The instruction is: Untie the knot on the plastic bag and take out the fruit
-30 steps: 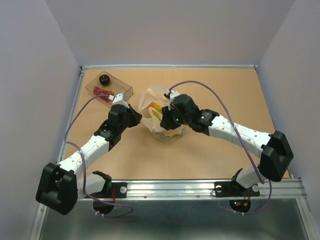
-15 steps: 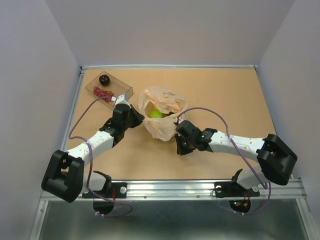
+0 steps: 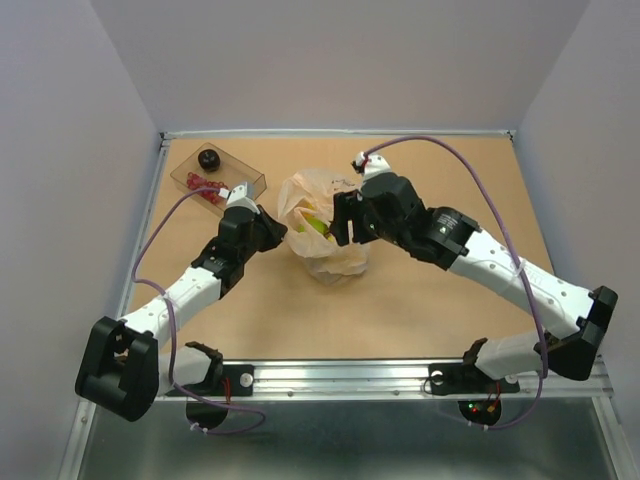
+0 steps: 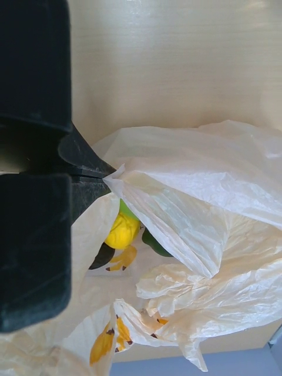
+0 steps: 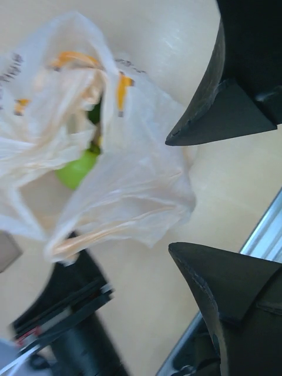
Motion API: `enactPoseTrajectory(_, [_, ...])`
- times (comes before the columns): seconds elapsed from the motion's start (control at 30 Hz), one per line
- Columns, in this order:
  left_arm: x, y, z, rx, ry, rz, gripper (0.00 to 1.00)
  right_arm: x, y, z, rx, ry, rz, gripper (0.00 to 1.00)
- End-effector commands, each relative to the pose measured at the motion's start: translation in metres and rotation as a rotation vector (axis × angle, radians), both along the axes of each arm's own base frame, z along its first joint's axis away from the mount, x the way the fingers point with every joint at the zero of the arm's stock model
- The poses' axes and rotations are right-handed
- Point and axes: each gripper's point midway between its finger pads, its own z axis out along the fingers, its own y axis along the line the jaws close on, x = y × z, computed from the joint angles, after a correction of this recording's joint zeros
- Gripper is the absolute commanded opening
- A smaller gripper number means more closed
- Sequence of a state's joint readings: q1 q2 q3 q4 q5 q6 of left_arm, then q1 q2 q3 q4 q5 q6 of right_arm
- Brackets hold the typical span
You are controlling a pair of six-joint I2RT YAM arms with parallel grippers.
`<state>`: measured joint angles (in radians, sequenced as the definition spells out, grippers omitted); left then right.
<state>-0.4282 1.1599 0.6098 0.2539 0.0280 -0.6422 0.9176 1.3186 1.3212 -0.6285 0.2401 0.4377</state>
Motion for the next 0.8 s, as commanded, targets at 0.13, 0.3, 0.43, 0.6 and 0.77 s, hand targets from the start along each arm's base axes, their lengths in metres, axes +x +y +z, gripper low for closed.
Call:
enactPoseTrajectory(0.13, [0.001, -0.001, 0.025, 0.005, -0.090, -0.033, 0.06, 0.063, 0.037, 0.049, -0.065, -0.148, -0.076, 0.75])
enactPoseTrajectory(0.3, [0.001, -0.001, 0.027, 0.003, -0.092, -0.032, 0.06, 0.064, 0.088, 0.013, -0.037, -0.062, 0.083, 0.77])
enactPoseTrajectory(0.43, [0.005, -0.001, 0.027, -0.003, -0.084, -0.012, 0.06, 0.042, 0.086, -0.040, -0.071, 0.050, 0.142, 0.47])
enactPoseTrajectory(0.6, [0.011, 0.005, 0.022, -0.024, -0.059, 0.057, 0.06, -0.005, 0.041, -0.111, -0.116, 0.195, 0.117, 0.10])
enactPoseTrajectory(0.77, [0.015, 0.003, 0.017, -0.081, -0.032, 0.092, 0.06, -0.048, 0.000, -0.175, -0.115, 0.318, 0.068, 0.01])
